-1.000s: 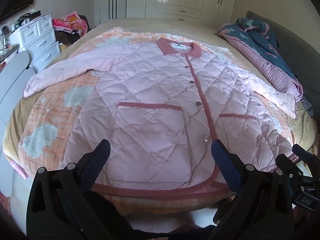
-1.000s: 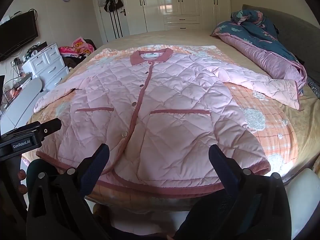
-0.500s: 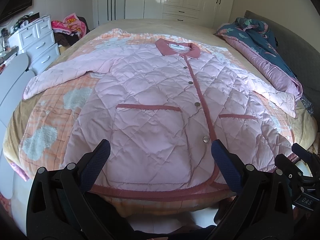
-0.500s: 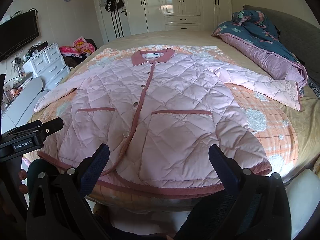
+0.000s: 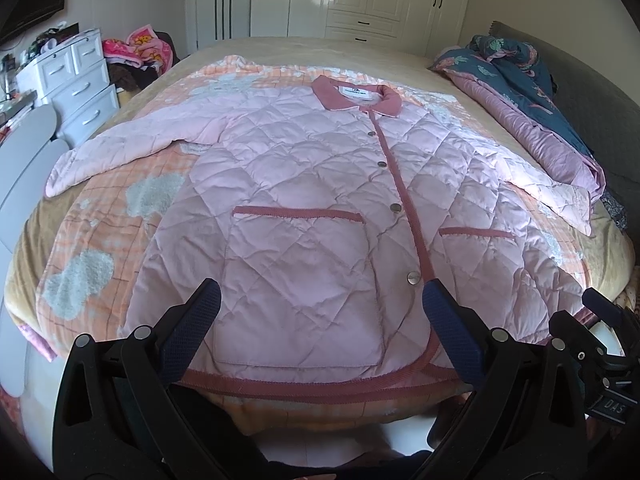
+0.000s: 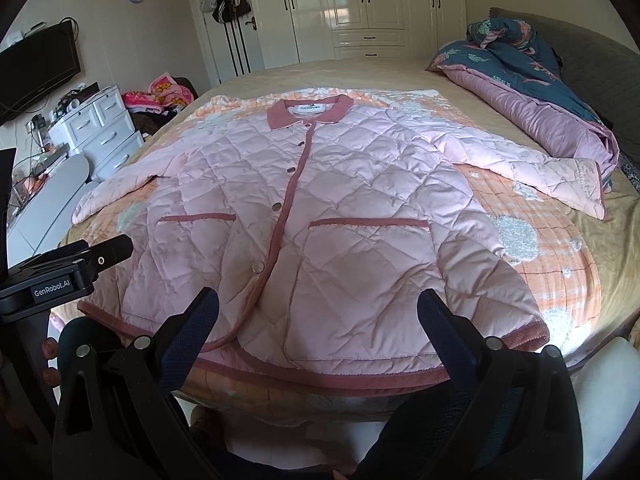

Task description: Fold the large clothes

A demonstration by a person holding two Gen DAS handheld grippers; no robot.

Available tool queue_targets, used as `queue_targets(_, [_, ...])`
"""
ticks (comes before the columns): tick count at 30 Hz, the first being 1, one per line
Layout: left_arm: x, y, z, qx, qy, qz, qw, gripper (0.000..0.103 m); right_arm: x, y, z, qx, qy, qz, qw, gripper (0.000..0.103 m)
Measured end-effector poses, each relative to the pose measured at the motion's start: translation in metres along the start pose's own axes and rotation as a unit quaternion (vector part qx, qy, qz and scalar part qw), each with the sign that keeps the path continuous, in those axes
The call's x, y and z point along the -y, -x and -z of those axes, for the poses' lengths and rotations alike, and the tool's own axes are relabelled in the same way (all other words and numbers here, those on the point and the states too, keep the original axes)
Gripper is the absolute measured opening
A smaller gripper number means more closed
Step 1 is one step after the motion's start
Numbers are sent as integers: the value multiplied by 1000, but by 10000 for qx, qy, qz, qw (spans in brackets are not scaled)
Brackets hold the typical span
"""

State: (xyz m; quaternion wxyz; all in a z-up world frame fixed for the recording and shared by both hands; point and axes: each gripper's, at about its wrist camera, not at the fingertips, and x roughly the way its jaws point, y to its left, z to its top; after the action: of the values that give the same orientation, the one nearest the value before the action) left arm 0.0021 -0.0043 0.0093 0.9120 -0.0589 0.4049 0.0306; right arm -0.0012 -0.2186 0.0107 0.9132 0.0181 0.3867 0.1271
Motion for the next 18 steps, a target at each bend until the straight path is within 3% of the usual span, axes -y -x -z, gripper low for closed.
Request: queue_targets(18, [2, -4, 4, -18, -15, 27, 10000, 95, -1, 0, 1, -10, -12, -10, 10000, 99])
